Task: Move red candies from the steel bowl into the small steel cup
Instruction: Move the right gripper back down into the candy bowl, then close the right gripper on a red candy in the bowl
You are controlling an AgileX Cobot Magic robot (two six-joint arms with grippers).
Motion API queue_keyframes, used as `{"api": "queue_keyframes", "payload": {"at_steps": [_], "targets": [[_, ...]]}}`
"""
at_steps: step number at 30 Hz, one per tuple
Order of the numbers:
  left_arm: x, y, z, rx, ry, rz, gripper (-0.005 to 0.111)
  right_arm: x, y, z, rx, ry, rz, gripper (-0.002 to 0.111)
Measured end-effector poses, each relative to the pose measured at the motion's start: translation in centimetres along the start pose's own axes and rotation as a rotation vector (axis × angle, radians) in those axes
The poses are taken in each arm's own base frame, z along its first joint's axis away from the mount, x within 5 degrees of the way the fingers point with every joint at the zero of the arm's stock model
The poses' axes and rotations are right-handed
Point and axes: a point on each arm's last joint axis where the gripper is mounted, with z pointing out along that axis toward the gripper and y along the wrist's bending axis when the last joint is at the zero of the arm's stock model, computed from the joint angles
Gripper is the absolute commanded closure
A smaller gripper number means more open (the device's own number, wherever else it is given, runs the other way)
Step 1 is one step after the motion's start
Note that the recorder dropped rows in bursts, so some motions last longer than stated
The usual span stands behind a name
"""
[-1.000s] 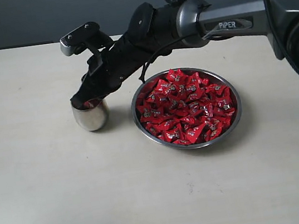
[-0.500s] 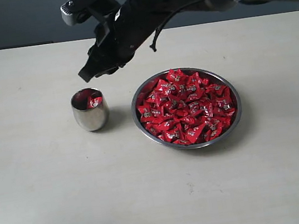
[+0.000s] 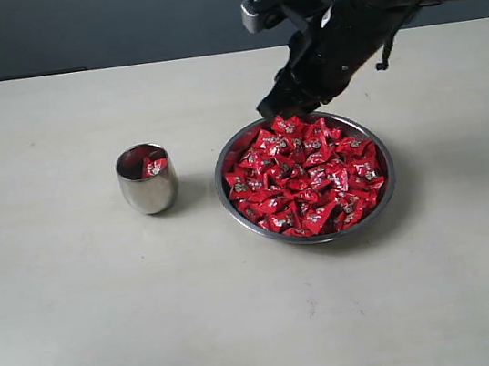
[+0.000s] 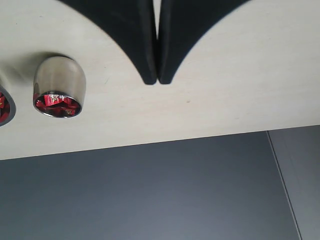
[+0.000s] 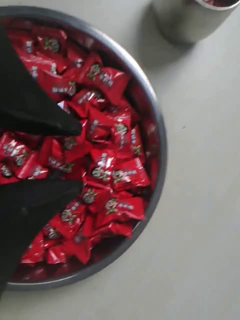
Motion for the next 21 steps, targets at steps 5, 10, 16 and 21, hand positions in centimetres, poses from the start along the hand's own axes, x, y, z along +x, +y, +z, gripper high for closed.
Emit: {"api": "queue_keyframes", "payload": {"at_steps": [5,10,16,21], "targets": [[0.0,0.0,0.0,0.0,0.0,0.0,0.106,2.5,-1.6,0.7,0.023,0.05,0.05,0.078],[0.0,0.0,0.0,0.0,0.0,0.0,0.106,4.1,-1.8,1.2,0.021,0.1,0.064,0.078],[0.0,0.0,0.0,0.0,0.0,0.0,0.106,5.6,-1.5,1.7,0.002,0.158,0.07,0.078],[0.0,0.0,0.0,0.0,0.0,0.0,0.106,6.1,-1.6,2.5,0.004,0.188,0.078,0.078]]}}
